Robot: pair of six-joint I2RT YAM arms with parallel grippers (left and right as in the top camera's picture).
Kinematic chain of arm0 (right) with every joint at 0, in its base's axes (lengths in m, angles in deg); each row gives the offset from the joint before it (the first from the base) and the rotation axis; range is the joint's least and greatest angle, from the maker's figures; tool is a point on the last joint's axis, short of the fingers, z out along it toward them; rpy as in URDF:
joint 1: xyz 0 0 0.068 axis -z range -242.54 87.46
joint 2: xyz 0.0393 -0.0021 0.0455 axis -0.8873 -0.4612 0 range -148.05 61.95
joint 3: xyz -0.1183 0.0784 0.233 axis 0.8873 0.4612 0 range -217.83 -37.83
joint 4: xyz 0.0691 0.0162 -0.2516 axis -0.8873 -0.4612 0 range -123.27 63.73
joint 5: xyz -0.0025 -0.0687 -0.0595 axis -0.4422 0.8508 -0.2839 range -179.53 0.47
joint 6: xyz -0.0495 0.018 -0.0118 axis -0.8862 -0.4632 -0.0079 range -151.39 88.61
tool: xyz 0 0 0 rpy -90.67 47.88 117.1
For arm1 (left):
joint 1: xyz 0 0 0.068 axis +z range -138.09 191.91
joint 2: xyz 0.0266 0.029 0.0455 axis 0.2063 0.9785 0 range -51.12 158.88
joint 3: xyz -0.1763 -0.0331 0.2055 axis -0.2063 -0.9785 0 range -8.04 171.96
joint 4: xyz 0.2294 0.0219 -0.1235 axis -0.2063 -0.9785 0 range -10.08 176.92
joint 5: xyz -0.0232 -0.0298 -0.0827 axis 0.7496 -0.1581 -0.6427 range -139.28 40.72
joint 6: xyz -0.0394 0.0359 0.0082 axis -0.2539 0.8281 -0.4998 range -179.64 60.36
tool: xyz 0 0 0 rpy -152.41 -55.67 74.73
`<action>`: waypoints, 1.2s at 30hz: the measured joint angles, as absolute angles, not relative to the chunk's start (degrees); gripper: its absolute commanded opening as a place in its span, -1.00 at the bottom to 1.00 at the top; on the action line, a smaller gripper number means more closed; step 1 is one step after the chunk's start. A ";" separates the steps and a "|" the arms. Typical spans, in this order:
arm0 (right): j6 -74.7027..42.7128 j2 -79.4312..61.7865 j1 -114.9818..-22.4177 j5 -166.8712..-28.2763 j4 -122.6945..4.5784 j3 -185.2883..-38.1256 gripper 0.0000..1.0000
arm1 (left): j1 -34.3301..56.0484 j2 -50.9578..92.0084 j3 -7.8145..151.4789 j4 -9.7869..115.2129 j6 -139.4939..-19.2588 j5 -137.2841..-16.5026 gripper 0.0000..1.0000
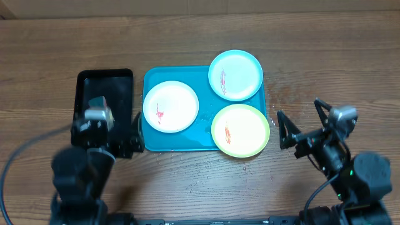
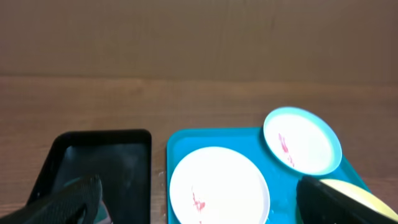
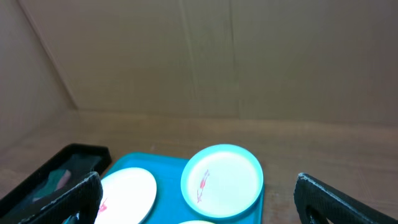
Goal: Clean dirty plates on tray and stack at the side
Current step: 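Raise both arms forward toward the teal tray and black tray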
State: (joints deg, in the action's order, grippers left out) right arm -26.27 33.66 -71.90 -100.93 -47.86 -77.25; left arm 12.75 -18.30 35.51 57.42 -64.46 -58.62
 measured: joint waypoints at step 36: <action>-13.20 -27.28 -78.20 -105.96 -60.36 -108.42 0.55 | 12.75 36.43 84.05 17.82 -65.11 -53.53 0.99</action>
State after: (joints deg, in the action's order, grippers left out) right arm -13.20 -27.28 -78.20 -105.96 -60.36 -108.42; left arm 12.75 36.43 84.05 17.82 -65.11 -53.53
